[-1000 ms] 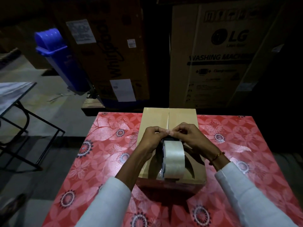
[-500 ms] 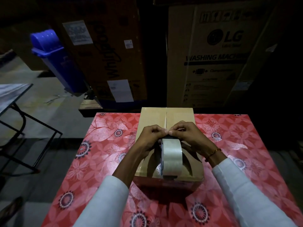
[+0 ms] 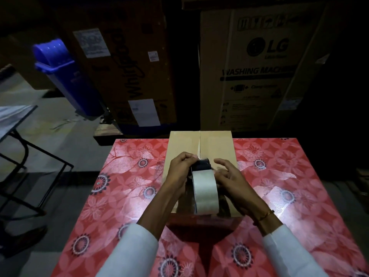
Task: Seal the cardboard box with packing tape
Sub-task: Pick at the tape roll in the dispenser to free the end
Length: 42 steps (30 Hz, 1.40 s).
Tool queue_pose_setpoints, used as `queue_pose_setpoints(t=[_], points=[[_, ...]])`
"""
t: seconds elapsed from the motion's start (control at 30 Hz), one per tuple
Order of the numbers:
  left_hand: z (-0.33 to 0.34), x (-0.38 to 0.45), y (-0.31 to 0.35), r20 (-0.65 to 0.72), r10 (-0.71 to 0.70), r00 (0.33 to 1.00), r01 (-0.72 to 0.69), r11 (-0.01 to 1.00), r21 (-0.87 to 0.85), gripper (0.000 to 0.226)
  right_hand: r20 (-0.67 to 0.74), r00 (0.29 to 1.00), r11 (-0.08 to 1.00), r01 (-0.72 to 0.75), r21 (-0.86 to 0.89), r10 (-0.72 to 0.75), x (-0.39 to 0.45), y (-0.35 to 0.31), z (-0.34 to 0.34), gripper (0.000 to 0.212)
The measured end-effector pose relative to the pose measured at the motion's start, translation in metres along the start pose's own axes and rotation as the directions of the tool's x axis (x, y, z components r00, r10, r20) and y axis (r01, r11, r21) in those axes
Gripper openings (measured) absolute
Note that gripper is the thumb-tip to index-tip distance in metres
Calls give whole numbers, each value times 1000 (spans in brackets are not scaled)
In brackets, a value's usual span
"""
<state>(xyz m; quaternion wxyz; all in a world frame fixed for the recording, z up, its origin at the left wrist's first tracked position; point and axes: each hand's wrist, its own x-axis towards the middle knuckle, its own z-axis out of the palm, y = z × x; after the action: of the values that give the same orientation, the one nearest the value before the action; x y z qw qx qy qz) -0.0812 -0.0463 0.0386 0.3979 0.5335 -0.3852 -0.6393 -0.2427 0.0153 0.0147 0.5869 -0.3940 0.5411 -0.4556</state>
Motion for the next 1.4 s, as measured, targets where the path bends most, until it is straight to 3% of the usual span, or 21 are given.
queue_pose_setpoints(t=[0.27,0.37,0.43,0.53,0.67,0.87,0.93,1.0,1.07,1.17,1.27,1.4], points=[[8,-22,6,-97,133,986,-134,991,0,17,70,997,1000,13,21,-15,-16,5,8,30],[7,-31,13,-102,120,988,-125,991,-42,14,101,994,997,39,66,-45,-27,1,11,41],[8,-36,18,-98,83,992,-92,992,-87,11,74,994,995,78,67,-83,-33,-2,17,36],[8,-42,26,-71,62,996,-72,986,-149,5,11,988,987,154,47,-154,-40,-5,27,33],[-1,-50,40,21,76,997,-72,989,-128,17,-49,981,981,189,41,-187,-47,0,35,36],[-18,-56,60,121,-26,992,41,991,-124,10,-66,973,975,220,-20,-221,-64,6,41,43],[-22,-59,58,127,14,992,-3,996,-85,6,-105,969,975,221,-26,-222,-69,7,42,42],[-25,-66,50,66,164,984,-166,986,29,4,-162,963,976,219,0,-216,-75,8,42,41],[-28,-76,42,14,432,902,-422,874,241,5,-217,951,975,224,-3,-219,-84,7,40,41],[-26,-86,32,153,672,725,-668,630,397,7,-270,934,972,227,-62,-235,-100,7,31,43],[-10,-90,17,381,656,651,-749,478,459,13,-330,913,970,223,-92,-241,-115,8,21,42],[21,-95,-2,568,508,647,-762,446,469,38,-409,879,968,201,-147,-245,-136,9,7,40]])
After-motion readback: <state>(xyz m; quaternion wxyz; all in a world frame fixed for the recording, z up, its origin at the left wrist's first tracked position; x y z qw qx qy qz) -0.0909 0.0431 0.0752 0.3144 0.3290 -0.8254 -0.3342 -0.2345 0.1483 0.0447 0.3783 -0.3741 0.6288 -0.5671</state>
